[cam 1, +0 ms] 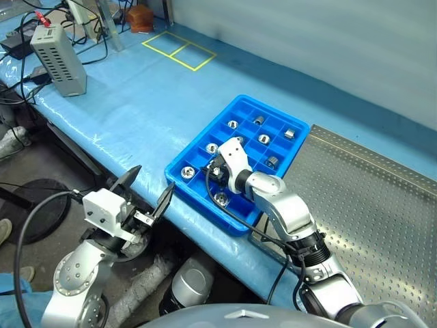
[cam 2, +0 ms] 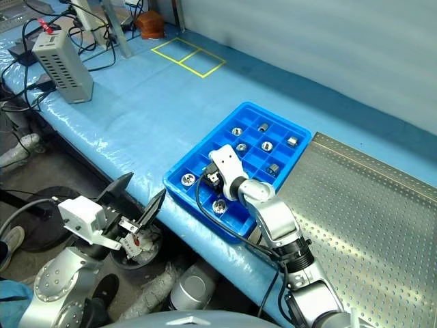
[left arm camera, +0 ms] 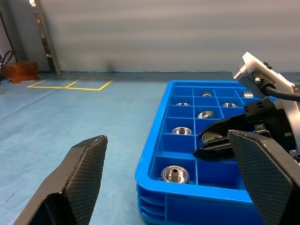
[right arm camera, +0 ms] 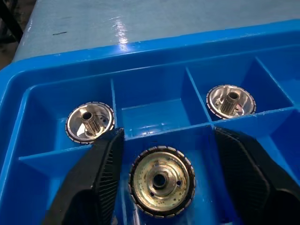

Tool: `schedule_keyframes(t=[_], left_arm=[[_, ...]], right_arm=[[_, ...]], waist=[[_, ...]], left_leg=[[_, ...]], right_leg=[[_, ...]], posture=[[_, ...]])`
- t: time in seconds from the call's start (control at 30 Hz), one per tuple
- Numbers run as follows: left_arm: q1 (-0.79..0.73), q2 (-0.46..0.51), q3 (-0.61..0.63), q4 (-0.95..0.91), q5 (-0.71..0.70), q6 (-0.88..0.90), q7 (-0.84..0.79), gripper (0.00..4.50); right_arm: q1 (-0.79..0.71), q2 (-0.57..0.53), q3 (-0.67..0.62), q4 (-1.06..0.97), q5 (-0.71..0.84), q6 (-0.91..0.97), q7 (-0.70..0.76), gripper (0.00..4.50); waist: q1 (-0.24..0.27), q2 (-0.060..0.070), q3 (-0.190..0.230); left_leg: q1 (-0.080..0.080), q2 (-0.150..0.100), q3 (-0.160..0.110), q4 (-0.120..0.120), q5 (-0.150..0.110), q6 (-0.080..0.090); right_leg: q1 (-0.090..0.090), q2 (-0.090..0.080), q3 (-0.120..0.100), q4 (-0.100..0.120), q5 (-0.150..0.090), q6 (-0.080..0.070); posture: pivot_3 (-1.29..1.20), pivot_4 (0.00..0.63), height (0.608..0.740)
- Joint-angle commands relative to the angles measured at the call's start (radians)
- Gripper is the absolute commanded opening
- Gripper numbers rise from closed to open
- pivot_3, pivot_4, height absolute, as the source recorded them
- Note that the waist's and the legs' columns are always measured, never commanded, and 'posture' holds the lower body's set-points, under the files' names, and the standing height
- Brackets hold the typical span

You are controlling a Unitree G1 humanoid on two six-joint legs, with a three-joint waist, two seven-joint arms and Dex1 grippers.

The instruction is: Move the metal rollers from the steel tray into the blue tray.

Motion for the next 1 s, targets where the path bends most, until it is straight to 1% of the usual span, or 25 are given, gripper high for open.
schedule_keyframes(t=[0.03, 0.07, 0.27, 0.47, 0.6, 0.7, 0.83, 1.0], left_arm=[[-0.016, 0.021, 0.018, -0.009, -0.018, 0.006, -0.013, 4.50], [-0.020, 0.025, 0.023, -0.009, -0.023, 0.009, -0.015, 4.50], [-0.073, 0.062, 0.040, -0.003, -0.031, 0.037, -0.032, 4.50], [-0.141, 0.071, 0.032, 0.018, -0.033, 0.063, -0.024, 4.50], [-0.216, 0.070, 0.012, 0.070, -0.024, 0.076, -0.023, 4.50], [-0.285, 0.075, -0.009, 0.114, -0.028, 0.087, -0.042, 4.50], [-0.387, 0.074, -0.041, 0.197, -0.030, 0.084, -0.082, 4.50], [-0.492, 0.048, -0.082, 0.288, -0.021, 0.076, -0.098, 4.50]], right_arm=[[-0.016, 0.014, -0.022, -0.047, -0.001, -0.031, -0.020, 4.37], [-0.018, 0.016, -0.025, -0.060, 0.000, -0.031, -0.023, 4.47], [0.001, 0.006, -0.063, -0.193, 0.027, -0.023, -0.027, 4.47], [0.112, -0.087, -0.112, -0.373, 0.051, -0.005, 0.004, 4.47], [0.190, -0.123, -0.157, -0.457, 0.053, 0.019, -0.021, 4.47], [0.250, -0.137, -0.182, -0.513, 0.046, 0.039, -0.050, 4.47], [0.329, -0.138, -0.208, -0.594, 0.039, 0.070, -0.098, 4.47], [0.401, -0.136, -0.225, -0.678, 0.030, 0.100, -0.147, 4.47]], waist=[[-0.007, 0.000, 0.000], [-0.009, 0.000, 0.000], [-0.022, 0.000, 0.000], [-0.029, 0.000, -0.001], [-0.046, 0.000, -0.001], [-0.071, 0.001, -0.002], [-0.130, 0.001, -0.003], [-0.234, 0.002, -0.003]], left_leg=[[0.000, 0.000, 0.000, 0.000, 0.000, 0.000], [0.000, 0.000, 0.000, 0.000, 0.000, 0.000], [0.000, 0.001, 0.000, 0.000, 0.000, 0.000], [0.000, 0.001, 0.000, 0.001, 0.000, -0.001], [0.000, 0.001, 0.000, 0.001, 0.000, -0.001], [0.000, 0.001, -0.001, 0.002, 0.000, -0.001], [0.000, 0.001, -0.001, 0.002, 0.000, -0.001], [0.002, 0.001, -0.003, 0.004, 0.000, -0.001]], right_leg=[[0.000, 0.000, 0.000, 0.000, 0.000, 0.000], [0.000, 0.000, 0.000, 0.000, 0.000, 0.000], [0.000, 0.001, 0.000, 0.000, 0.000, 0.000], [0.001, 0.001, 0.000, 0.000, 0.000, 0.000], [0.003, 0.001, 0.000, 0.001, 0.000, 0.000], [0.005, 0.002, 0.000, 0.002, 0.000, -0.001], [0.007, 0.002, 0.000, 0.001, 0.000, 0.000], [0.010, 0.003, 0.000, 0.000, 0.000, 0.000]], posture=[[0.59, 0.150, 0.740], [0.59, 0.150, 0.740], [0.57, 0.150, 0.740], [0.52, 0.150, 0.740], [0.45, 0.150, 0.740], [0.39, 0.150, 0.740], [0.32, 0.150, 0.740], [0.22, 0.150, 0.740]])
